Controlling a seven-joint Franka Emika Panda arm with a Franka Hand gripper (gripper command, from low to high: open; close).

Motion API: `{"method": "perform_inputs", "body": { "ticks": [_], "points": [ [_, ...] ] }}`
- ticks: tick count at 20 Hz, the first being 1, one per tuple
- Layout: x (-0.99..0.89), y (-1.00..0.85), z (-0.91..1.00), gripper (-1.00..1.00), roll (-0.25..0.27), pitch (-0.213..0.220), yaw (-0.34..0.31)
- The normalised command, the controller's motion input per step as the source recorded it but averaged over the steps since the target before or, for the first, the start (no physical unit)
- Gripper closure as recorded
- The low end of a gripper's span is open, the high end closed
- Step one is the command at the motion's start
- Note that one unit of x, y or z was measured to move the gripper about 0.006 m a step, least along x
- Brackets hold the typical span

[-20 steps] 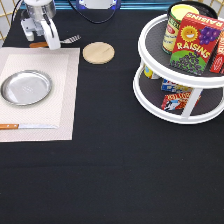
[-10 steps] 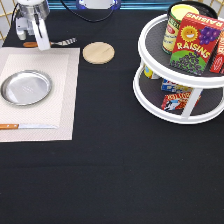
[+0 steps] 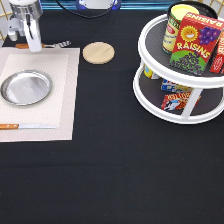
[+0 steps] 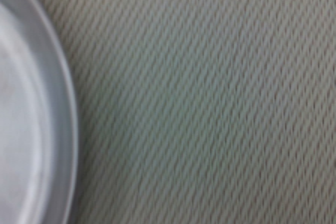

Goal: Arrange plate and fork

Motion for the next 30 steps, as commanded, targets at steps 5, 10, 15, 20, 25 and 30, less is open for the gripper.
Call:
{"method": "perform_inputs", "body": {
  "ticks": [5,10,15,20,25,30],
  "points": [
    [-0.01,-0.37,-0.42,1.00,0.007,0.042,-0.190],
    [0.00,-0.02,-0.16,1.00,0.000,0.052,-0.207],
    [0.00,-0.02,-0.08,1.00,0.000,0.045,-0.166],
    [0.00,-0.08,-0.06,-1.00,0.000,0.045,-0.076],
    [-0.02,-0.01,0.35,-1.00,0.000,0.050,-0.028],
    [-0.02,0.01,0.74,-1.00,0.000,0.026,0.004]
  ]
}}
